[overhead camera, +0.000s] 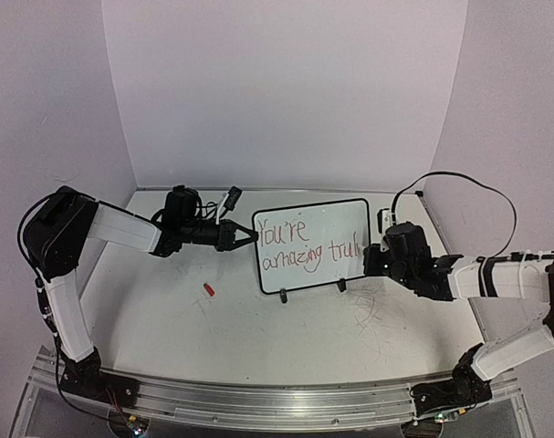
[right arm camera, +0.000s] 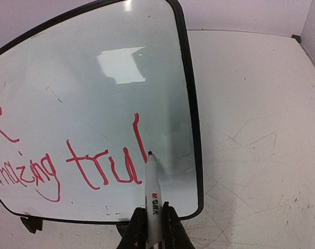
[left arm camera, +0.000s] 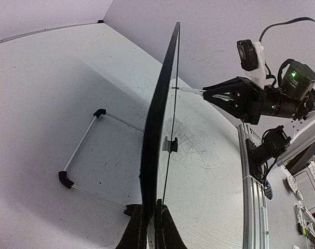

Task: Write a sentence on the whiteboard

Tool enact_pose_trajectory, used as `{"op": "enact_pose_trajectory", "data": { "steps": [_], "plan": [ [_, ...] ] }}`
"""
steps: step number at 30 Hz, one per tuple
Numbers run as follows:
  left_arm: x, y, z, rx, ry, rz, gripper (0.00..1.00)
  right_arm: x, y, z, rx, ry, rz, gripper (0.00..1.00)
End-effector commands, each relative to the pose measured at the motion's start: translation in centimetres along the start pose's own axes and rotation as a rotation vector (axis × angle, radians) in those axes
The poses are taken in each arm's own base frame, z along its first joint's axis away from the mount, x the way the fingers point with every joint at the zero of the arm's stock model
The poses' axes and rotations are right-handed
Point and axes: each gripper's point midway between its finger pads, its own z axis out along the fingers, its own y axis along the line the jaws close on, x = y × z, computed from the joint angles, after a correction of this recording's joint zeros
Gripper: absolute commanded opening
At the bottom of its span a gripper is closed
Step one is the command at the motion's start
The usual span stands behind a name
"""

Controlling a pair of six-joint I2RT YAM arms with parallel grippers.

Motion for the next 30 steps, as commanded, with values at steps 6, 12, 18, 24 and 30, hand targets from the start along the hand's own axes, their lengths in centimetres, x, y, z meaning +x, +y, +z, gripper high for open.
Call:
{"op": "enact_pose_trajectory", "data": {
  "steps": [6,12,18,24,30],
  "plan": [
    [0.5,-0.4,0.3,0.001,0.033,0.003,0.0,-0.3,-0.4,0.7,0.028,-0.016,0.012,0.0],
    [0.6,-0.4,0.3,0.001,0.034,0.003,0.0,1.2,-1.1,0.4,0.038,0.015,0.028,0.0],
    [0.6,-0.4,0.2,0.001,0.034,0.004,0.0,1.8,-1.4,0.4,0.047,0.026,0.034,0.0],
    [0.6,-0.5,0.2,0.002,0.035,0.003,0.0,0.1,-1.2,0.2,0.057,-0.013,0.032,0.0],
    [0.6,-0.5,0.2,0.002,0.034,0.004,0.0,-2.5,-0.7,-0.1,0.062,-0.07,0.027,0.0]
  ]
}}
